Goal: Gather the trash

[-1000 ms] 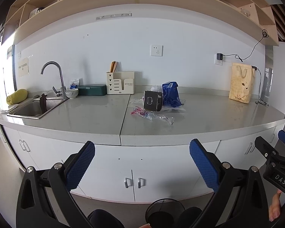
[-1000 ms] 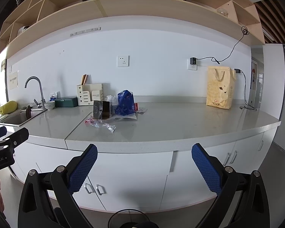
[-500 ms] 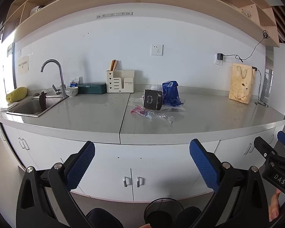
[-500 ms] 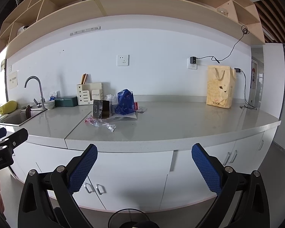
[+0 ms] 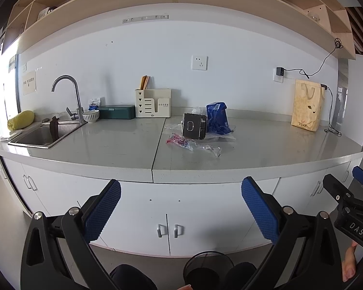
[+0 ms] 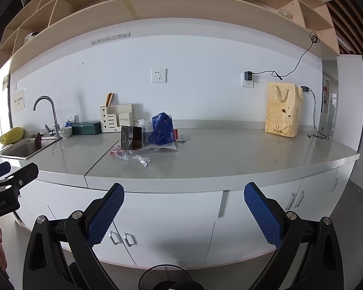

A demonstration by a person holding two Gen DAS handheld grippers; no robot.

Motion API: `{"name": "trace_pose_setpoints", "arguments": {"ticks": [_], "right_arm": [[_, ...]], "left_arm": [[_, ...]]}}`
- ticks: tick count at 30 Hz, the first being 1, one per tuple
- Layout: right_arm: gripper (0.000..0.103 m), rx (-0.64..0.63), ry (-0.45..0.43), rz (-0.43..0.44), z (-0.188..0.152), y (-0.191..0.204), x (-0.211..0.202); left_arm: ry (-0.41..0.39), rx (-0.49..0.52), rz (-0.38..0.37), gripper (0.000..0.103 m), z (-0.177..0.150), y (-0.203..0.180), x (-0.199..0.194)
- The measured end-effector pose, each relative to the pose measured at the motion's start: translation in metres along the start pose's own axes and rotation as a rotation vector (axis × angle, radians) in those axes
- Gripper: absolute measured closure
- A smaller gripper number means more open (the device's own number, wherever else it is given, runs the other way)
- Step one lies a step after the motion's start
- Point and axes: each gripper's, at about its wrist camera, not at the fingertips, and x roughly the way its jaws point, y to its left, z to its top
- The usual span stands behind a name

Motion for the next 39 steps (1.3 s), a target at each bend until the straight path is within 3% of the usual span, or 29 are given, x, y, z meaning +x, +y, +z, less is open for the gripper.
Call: {"name": "trace_pose_setpoints", "arguments": {"ticks": [23,27,39], "right_arm": [[0.003,0.003,0.022,0.027,-0.001,0.0,0.009],[0.003,0.003,0.014,0.039,0.001,0.001,0.015],[0.003,-0.073,0.131,0.089,0.014,0.021,0.128]], "left_arm": [[0.02,0.004,-0.036,0.004,0.002,0.001,0.016],[-0.004,0.034,-0.008,0.004,0.008,0.0,0.026],[0.099,-0.013,-0.031,0.004,0.028,0.021,0.13]]}}
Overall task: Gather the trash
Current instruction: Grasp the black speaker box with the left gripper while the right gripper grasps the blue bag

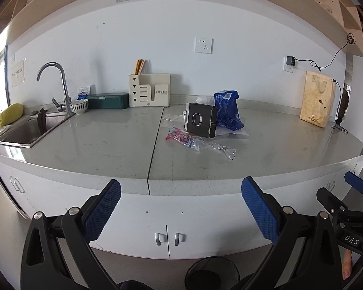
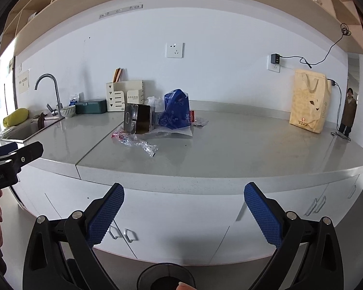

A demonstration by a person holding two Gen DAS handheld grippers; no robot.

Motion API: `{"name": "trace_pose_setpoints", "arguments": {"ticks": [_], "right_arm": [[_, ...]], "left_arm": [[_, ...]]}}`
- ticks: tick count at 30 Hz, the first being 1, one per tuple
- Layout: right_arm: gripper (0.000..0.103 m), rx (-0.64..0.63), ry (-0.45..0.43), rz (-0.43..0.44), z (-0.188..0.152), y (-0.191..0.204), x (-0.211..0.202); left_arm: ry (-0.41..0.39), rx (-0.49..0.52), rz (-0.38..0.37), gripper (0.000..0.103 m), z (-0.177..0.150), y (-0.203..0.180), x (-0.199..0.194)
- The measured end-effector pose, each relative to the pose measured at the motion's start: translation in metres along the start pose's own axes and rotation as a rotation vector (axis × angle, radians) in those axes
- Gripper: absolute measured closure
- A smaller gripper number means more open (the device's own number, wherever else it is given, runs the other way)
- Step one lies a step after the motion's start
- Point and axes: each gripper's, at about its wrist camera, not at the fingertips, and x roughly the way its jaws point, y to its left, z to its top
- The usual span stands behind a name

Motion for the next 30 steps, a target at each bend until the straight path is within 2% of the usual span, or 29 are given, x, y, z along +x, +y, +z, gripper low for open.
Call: {"name": "trace_pose_setpoints", "arguments": {"ticks": [6,15,23,30], "right_arm": [[0.003,-0.03,0.035,0.059,0.027,-0.003,0.061],[0.003,-0.161,0.066,0.122,0.073,-0.002,0.168],[0.003,-0.162,0.1,0.208,0.107,-0.024,0.24],[0.003,-0.146,0.16,0.282,0.13,-0.034,0.297]], "left_arm": [[0.04,0.008,-0.027,0.004,0.023,-0.007,0.065],[0.082,0.002,-0.046,0.004,0.067,-0.027,0.162],[0.121,0.015,-0.027,0.005,0.094,-0.051,0.233],[0.159,0.009,0.021,0.011,0.102,-0.05,0.275]]}}
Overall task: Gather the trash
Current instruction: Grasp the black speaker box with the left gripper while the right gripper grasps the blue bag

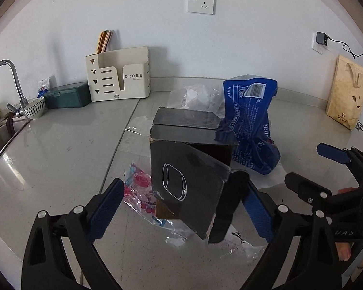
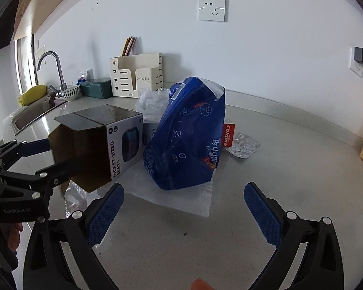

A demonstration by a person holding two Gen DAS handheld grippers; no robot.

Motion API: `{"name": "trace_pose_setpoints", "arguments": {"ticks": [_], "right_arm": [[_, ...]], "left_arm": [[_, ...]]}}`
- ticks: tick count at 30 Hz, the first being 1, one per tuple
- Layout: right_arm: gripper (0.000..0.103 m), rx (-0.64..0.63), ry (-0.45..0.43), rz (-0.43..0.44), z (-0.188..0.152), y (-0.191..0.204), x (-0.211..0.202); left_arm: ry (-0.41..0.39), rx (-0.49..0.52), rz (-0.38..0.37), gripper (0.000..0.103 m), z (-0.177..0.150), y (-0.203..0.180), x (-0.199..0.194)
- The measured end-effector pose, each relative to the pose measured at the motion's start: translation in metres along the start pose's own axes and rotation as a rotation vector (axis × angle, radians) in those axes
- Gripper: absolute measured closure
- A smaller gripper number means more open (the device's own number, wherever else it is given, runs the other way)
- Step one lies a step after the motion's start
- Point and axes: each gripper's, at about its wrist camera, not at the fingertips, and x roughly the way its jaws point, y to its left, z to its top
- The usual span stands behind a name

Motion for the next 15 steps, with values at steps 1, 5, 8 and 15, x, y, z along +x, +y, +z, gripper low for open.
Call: {"name": "trace_pose_setpoints", "arguments": {"ticks": [1,5,8,15], "right_arm": [[0.003,-0.005,0.008,-0.001,0.005,-0.002,0.007],[0.003,-0.025,0.02,-0.001,0.022,-0.009,0.028],[0.003,-0.018,0.036,0.031,0.035,-0.017,0.044],[0.003,0.004,0.053,0.093,0.055,-0.027,0.08]], "left_arm": [[0.005,-0.007,0.002,0.012,0.001,0.002,0.004],[0.02,-0.038,0.016,0.018,0.009,0.01,0.016],[0.042,-0.052,0.01,0.031,0.013,0.014,0.026],[0.084,-0.102,0.039,0.072,0.011,0.022,0.045]]}}
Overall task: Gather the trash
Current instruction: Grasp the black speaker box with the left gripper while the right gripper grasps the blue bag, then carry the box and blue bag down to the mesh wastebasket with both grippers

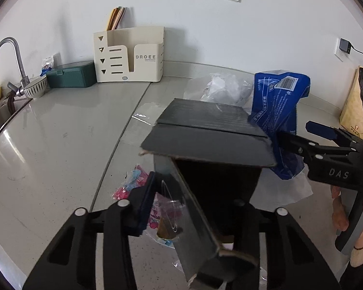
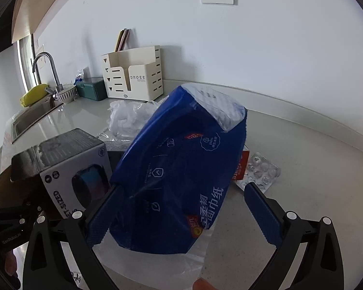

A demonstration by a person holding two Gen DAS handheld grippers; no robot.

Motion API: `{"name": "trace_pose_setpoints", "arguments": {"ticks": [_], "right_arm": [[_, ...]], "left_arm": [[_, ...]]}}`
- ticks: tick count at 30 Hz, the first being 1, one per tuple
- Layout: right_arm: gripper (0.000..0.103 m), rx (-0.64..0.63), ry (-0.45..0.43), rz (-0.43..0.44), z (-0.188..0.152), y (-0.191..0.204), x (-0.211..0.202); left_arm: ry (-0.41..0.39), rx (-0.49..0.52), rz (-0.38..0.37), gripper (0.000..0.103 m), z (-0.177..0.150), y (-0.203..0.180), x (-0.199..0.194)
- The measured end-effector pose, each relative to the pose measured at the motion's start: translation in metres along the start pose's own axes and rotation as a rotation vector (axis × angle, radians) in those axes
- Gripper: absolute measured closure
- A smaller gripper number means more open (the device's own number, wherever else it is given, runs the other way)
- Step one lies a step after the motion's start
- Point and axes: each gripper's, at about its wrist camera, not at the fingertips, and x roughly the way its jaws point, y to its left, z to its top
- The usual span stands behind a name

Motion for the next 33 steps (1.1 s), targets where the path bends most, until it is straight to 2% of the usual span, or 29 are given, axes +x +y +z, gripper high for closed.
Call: {"name": "trace_pose_setpoints", "arguments": {"ticks": [1,2,5,7,9,11,14,20,25,33], "right_arm": [[0.003,0.011,0.004,0.024,0.001,-0.002,0.004],[0.003,0.02,0.007,0.034,0.001,-0.005,0.007],[0.005,0.028,0.006,0.045,0.003,-0.008,0.01],[0.022,0.024,-0.014,0.05,0.006,-0.007,0.006],[0.066,0.015,-0.014,0.042,0.008,-0.005,0.005],[0.095,0.008,-0.003,0.024,0.008,-0.005,0.008],[0.098,0.039,-0.005,0.044,0.006,-0.01,0.006],[0.098,0.038,-0.059,0.073,0.004,-0.008,-0.013],[0.098,0.038,-0.051,0.097,0.001,-0.009,-0.02],[0.098,-0.063,-0.118,0.15,-0.014,0.009,-0.061]], "left_arm": [[0.006,-0.01,0.013,0.086,-0.001,0.002,0.003],[0.013,-0.025,0.016,0.096,-0.001,0.005,0.006],[0.014,-0.079,-0.004,0.097,-0.002,0.014,0.009],[0.009,-0.075,0.006,0.098,-0.003,0.013,0.009],[0.002,-0.075,0.028,0.098,-0.002,0.012,0.009],[-0.017,-0.085,0.037,0.099,-0.001,0.011,0.004],[-0.051,-0.07,0.066,0.1,0.0,0.008,-0.006],[-0.104,-0.09,0.065,0.1,0.0,0.01,-0.032],[-0.166,-0.102,0.109,0.1,-0.007,0.01,-0.063],[-0.206,-0.174,0.182,0.1,-0.035,0.014,-0.113]]}}
